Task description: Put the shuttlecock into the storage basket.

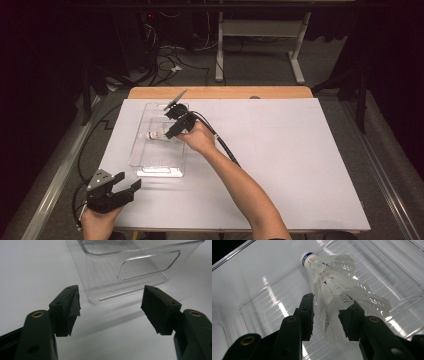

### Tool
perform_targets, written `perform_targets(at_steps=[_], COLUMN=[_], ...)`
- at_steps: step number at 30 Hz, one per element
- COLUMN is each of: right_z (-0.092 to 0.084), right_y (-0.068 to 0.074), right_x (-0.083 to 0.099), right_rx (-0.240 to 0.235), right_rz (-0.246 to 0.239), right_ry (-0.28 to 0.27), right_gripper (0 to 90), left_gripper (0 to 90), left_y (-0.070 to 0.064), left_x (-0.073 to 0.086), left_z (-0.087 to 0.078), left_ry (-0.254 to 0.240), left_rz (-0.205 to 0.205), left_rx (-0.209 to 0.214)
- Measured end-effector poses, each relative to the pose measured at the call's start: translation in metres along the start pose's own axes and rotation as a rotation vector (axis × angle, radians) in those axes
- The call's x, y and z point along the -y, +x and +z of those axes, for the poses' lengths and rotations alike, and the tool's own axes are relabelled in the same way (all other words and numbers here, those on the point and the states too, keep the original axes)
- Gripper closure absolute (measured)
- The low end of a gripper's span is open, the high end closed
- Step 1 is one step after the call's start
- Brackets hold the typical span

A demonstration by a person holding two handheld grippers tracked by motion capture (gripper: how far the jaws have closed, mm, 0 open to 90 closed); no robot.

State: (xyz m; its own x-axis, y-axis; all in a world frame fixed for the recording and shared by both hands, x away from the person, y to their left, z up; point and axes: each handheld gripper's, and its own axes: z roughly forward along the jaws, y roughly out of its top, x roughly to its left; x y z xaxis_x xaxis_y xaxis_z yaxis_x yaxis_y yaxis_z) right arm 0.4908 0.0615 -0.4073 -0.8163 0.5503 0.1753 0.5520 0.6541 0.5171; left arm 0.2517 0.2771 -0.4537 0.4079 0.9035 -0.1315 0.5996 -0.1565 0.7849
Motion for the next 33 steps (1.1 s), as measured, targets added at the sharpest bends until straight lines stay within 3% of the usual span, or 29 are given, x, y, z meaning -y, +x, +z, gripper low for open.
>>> perform_targets(at_steps=[12, 22, 33], right_z=[-0.012, -0.021, -0.031], right_y=[-0.004, -0.006, -0.007], right_x=[0.005, 0.008, 0.01], right_rx=[0.007, 0.014, 0.022], right_rz=[0.004, 0.013, 0.018], right_ry=[0.003, -0.009, -0.026], right_gripper=[66.4, 72.9, 69.8], left_gripper=[32.2, 32.2, 32.2], left_y=[-0.001, -0.002, -0.002], left_x=[0.0, -0.001, -0.001], left_z=[0.0, 0.001, 0.001], left_ry=[0.004, 0.004, 0.005], left_rz=[0.009, 0.009, 0.009], left_rx=[-0.004, -0.005, -0.005])
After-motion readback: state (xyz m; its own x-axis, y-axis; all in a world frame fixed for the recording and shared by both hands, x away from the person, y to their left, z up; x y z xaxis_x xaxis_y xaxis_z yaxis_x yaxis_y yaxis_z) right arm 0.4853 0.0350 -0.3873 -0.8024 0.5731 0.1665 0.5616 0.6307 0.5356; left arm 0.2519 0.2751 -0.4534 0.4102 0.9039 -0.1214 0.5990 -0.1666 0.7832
